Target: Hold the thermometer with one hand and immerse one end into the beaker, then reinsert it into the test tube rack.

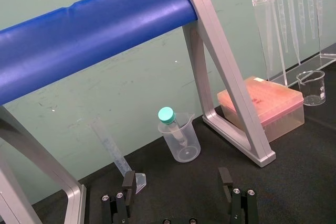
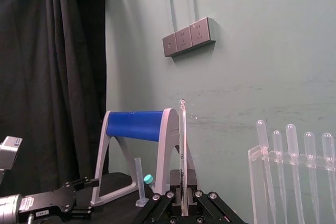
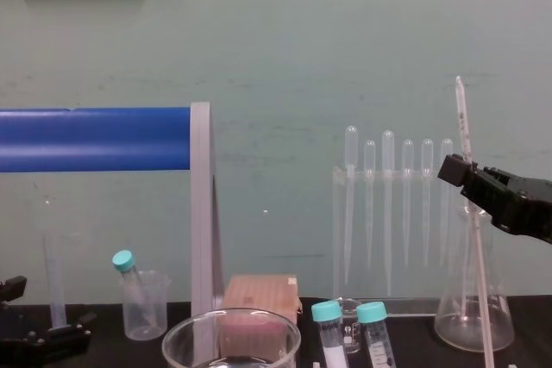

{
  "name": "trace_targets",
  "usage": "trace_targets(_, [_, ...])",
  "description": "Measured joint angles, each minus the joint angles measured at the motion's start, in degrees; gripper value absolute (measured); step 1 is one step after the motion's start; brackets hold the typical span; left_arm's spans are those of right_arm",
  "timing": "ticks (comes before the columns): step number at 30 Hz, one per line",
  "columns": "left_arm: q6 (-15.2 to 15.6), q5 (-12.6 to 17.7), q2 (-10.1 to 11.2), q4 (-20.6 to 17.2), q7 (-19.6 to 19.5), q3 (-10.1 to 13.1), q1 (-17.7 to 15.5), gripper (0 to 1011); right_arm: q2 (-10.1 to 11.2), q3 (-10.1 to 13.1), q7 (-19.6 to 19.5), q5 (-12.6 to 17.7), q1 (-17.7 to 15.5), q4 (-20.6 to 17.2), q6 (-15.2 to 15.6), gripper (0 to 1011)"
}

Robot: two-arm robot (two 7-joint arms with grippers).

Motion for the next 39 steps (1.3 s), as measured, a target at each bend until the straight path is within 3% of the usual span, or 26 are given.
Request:
trace_targets(11, [0.0, 0.0, 0.0, 0.0, 0.0, 0.0, 0.0, 1008, 0.0, -0.2, 0.2, 0.0, -0.2, 0.3, 0.3, 66])
trace_targets(21, [0.0, 0.0, 0.0, 0.0, 0.0, 0.0, 0.0, 1008, 0.0, -0.1, 0.2, 0.0, -0.1, 0.2, 0.3, 354])
trace_targets(28, [0.0, 0.0, 0.0, 0.0, 0.0, 0.0, 0.0, 1008, 0.0, -0.1, 0.3, 0.0, -0.1, 0.2, 0.2, 616])
trace_targets(32, [0.0, 0.0, 0.0, 0.0, 0.0, 0.0, 0.0, 1008, 0.0, -0.1, 0.3, 0.0, -0.1, 0.2, 0.2, 696])
trace_targets(39, [0.0, 0.0, 0.0, 0.0, 0.0, 0.0, 0.0, 1008, 0.0, 0.0, 0.3, 0.0, 0.0, 0.1, 0.1, 947])
